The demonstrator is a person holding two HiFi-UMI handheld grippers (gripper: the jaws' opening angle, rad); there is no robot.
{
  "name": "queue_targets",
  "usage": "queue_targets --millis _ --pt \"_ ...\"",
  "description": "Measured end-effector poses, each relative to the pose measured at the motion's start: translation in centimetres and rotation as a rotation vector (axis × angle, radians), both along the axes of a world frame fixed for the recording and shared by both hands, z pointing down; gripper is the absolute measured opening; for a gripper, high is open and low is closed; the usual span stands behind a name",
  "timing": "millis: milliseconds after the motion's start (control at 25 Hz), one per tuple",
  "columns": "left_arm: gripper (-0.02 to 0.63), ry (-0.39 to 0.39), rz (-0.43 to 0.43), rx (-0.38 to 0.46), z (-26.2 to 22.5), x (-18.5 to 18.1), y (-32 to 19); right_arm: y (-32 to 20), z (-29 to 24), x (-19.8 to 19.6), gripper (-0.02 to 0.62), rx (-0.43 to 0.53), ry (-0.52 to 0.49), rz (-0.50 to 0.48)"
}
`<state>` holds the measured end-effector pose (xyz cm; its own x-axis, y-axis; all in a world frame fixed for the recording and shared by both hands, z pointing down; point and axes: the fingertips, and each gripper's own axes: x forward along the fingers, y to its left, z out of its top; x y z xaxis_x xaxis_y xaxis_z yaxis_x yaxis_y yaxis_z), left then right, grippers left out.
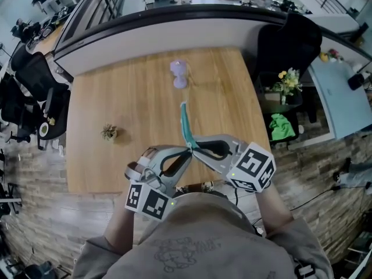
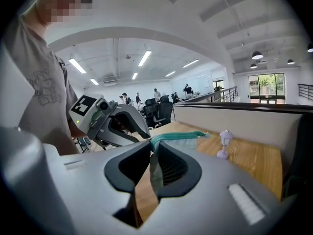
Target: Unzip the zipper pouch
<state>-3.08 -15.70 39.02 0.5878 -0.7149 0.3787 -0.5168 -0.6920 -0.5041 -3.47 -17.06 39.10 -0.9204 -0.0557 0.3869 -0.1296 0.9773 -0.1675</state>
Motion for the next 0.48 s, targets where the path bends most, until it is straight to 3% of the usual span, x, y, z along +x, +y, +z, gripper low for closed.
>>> queue_targets --millis 280,480 --pt "0.002 0.150 -0.092 -0.017 -0.9 -0.4 -0.1 -0.1 0.2 0.3 0.064 -0.052 0.013 0.055" --pt "0.008 0.214 -0.164 -0.040 -0.9 -1.5 -0.7 0.2 0.2 0.3 0.064 -0.055 0.020 0.057"
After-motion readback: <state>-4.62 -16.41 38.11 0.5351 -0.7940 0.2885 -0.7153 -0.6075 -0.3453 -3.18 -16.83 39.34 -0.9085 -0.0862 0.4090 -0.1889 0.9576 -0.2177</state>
